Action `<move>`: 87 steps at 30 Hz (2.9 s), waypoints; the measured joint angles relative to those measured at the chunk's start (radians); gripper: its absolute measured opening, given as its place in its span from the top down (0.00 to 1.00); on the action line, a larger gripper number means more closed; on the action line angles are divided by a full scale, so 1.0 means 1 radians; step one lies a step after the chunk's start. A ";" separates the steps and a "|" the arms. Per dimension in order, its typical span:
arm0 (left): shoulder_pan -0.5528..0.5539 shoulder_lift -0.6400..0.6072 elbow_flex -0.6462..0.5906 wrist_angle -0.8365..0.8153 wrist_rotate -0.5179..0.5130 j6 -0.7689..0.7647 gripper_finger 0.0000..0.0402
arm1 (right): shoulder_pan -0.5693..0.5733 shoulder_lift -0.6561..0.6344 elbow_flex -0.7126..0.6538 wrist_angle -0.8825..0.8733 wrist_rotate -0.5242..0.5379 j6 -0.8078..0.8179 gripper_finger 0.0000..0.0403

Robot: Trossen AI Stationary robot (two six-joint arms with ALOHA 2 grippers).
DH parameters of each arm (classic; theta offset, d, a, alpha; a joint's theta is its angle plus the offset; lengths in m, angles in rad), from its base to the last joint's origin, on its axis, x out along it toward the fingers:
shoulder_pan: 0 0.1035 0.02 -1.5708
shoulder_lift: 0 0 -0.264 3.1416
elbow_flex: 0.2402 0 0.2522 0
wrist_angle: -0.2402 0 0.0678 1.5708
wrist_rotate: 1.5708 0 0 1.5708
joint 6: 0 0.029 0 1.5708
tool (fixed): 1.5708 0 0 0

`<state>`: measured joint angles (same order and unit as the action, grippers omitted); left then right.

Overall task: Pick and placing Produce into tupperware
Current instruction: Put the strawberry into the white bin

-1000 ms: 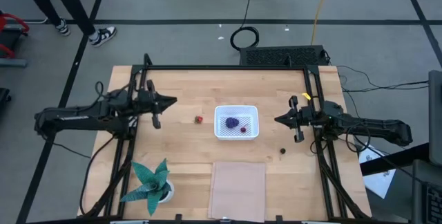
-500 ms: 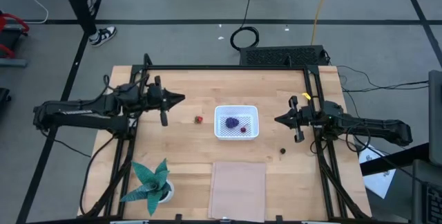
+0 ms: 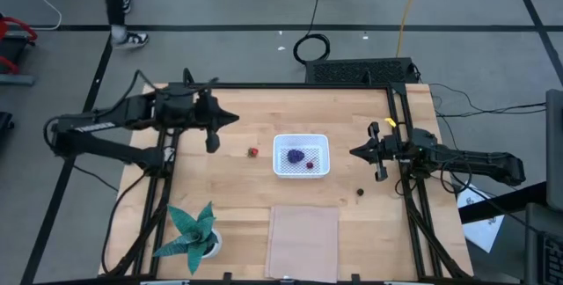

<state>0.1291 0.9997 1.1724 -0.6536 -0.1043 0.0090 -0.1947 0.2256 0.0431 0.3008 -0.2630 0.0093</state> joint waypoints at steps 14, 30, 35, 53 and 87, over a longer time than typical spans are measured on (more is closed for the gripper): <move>0.000 0.318 0.368 -0.498 -0.038 0.010 0.94 | 0.000 0.000 0.000 0.000 0.000 -0.002 1.00; 0.000 0.421 0.427 -0.661 -0.062 -0.019 0.88 | 0.000 0.000 0.000 0.000 0.000 -0.002 1.00; 0.000 0.425 0.427 -0.662 -0.055 -0.013 0.88 | 0.000 0.000 0.000 0.000 0.000 -0.006 1.00; -0.003 0.501 0.426 -0.678 -0.053 0.014 0.88 | 0.000 0.000 0.000 0.000 0.000 -0.002 1.00; 0.001 0.564 0.425 -0.691 -0.018 -0.018 0.13 | 0.000 0.000 0.000 0.000 0.000 0.005 1.00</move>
<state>0.1299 1.5635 1.5970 -1.3449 -0.1219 -0.0085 -0.1947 0.2256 0.0432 0.3012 -0.2626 0.0143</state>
